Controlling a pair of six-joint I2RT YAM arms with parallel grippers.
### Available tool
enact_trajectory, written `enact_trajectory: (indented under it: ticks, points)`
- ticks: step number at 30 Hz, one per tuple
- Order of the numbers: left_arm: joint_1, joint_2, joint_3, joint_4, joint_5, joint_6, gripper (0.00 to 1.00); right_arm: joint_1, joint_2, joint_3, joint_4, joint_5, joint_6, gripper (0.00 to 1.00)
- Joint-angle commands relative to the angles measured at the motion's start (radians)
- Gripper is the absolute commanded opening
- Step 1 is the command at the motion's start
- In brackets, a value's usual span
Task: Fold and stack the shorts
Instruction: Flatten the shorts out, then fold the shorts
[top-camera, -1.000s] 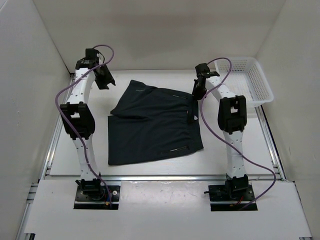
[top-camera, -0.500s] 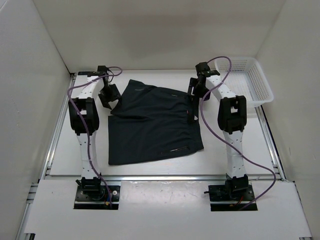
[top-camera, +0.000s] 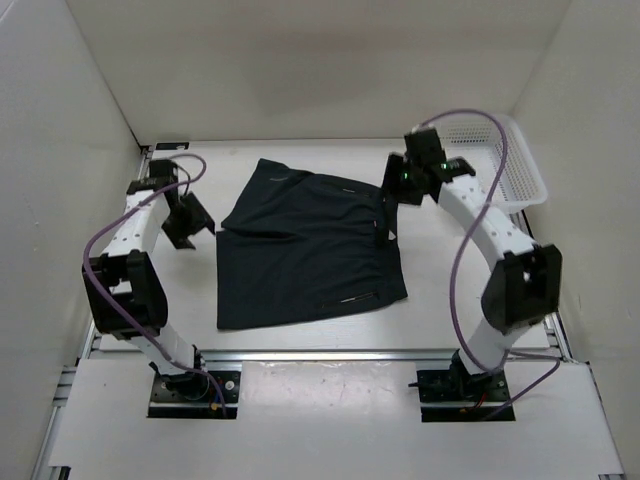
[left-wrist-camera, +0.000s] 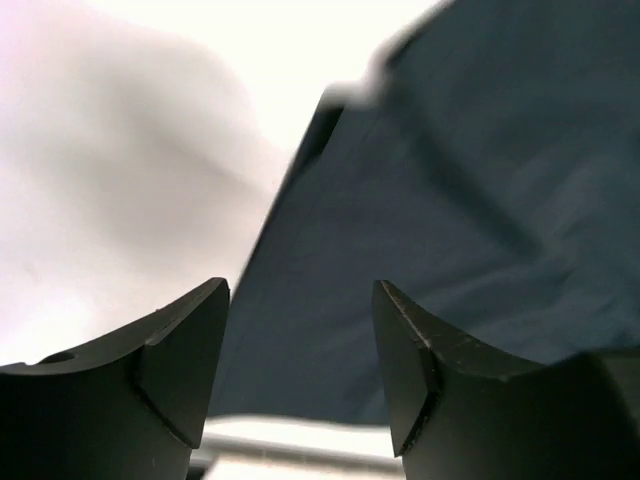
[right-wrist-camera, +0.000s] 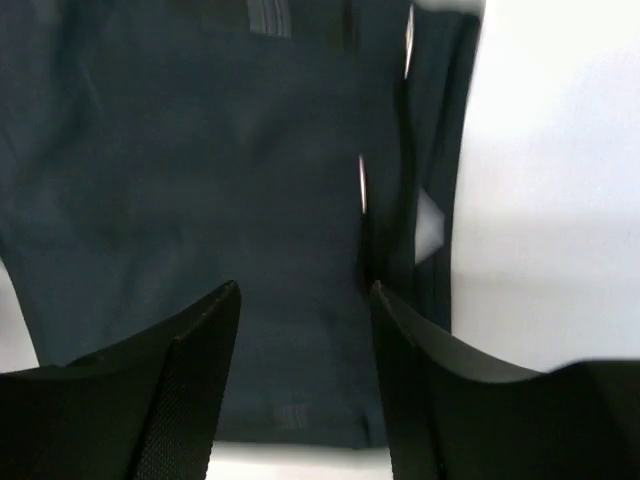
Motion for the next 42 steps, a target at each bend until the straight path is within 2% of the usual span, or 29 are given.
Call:
enact_trajectory:
  ticks: [1, 3, 6, 7, 10, 15, 22, 29, 33, 35, 38, 42]
  points:
    - [-0.009, -0.126, -0.196, -0.009, 0.088, -0.066, 0.71, 0.02, -0.177, -0.307, -0.005, -0.075, 0.107, 0.61]
    - [-0.038, -0.186, -0.376, 0.003, 0.14, -0.149, 0.71, 0.02, -0.313, -0.527, 0.006, -0.117, 0.147, 0.69]
    - [-0.07, -0.31, -0.572, 0.014, 0.166, -0.228, 0.71, 0.029, -0.479, -0.711, 0.017, -0.19, 0.219, 0.71]
    - [-0.071, -0.347, -0.612, 0.014, 0.166, -0.245, 0.72, 0.039, -0.518, -0.802, 0.017, -0.2, 0.236, 0.72]
    - [-0.071, -0.473, -0.703, -0.015, 0.125, -0.307, 0.75, 0.05, -0.637, -0.915, 0.017, -0.2, 0.284, 0.75]
    - [-0.107, -0.513, -0.712, -0.042, 0.137, -0.342, 0.76, 0.05, -0.679, -0.931, -0.003, -0.218, 0.302, 0.75]
    - [-0.192, -0.463, -0.778, -0.042, 0.128, -0.42, 0.75, 0.05, -0.67, -0.921, -0.012, -0.246, 0.304, 0.8]
    - [-0.201, -0.504, -0.817, -0.002, 0.016, -0.535, 0.69, 0.05, -0.67, -0.957, 0.006, -0.255, 0.313, 0.8]
    - [-0.201, -0.441, -0.795, 0.024, -0.061, -0.546, 0.61, 0.05, -0.659, -0.978, 0.028, -0.278, 0.313, 0.82]
    - [-0.201, -0.382, -0.784, 0.049, -0.07, -0.546, 0.53, 0.05, -0.645, -0.996, 0.052, -0.292, 0.325, 0.82]
    - [-0.201, -0.338, -0.755, 0.049, -0.07, -0.514, 0.12, 0.05, -0.615, -1.039, 0.1, -0.321, 0.334, 0.82]
    - [-0.201, -0.328, -0.737, 0.049, -0.07, -0.486, 0.1, 0.018, -0.57, -1.073, 0.167, -0.344, 0.402, 0.78]
